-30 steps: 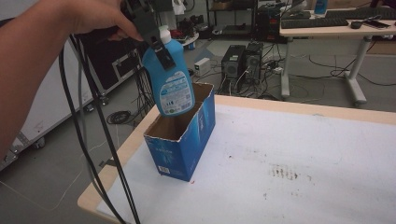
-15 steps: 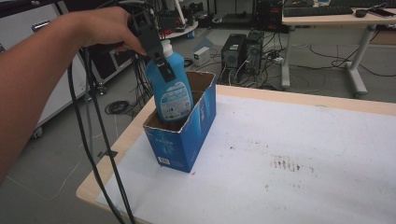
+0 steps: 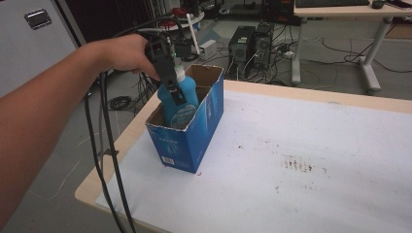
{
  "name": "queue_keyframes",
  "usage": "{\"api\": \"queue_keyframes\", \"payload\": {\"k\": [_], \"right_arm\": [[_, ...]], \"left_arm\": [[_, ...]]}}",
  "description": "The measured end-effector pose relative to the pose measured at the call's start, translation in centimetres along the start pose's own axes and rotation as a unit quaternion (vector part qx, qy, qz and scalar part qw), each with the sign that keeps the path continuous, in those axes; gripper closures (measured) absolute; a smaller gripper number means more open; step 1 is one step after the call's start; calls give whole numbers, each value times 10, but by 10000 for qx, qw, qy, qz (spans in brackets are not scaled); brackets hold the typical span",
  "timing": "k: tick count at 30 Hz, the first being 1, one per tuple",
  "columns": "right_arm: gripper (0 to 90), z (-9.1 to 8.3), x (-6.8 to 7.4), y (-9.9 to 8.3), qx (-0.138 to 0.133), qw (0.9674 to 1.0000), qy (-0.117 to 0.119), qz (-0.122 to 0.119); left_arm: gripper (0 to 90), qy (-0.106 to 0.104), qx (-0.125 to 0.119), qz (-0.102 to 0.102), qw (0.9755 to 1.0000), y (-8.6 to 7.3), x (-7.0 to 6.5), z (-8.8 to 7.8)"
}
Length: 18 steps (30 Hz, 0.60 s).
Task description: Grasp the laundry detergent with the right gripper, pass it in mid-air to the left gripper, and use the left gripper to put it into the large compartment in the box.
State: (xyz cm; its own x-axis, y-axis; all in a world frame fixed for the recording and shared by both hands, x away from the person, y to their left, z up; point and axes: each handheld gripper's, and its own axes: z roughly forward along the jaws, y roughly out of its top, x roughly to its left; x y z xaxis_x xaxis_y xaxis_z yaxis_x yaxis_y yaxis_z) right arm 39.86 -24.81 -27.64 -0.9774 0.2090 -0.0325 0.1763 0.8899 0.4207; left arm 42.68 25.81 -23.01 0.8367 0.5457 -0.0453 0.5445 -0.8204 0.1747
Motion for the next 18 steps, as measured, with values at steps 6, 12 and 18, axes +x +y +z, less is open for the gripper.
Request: {"api": "queue_keyframes", "payload": {"k": [6,12,18], "right_arm": [[13,4,0,0,22,10000,19,20],[13,7,1,2,42,10000,35,5],[13,7,1,3,18,10000,32,6]], "left_arm": [[381,80,63,87,9999,-4,2,24],[381,-25,180,102,9998,-6,4,41],[380,-72,178,30,9998,-9,5,49]]}}
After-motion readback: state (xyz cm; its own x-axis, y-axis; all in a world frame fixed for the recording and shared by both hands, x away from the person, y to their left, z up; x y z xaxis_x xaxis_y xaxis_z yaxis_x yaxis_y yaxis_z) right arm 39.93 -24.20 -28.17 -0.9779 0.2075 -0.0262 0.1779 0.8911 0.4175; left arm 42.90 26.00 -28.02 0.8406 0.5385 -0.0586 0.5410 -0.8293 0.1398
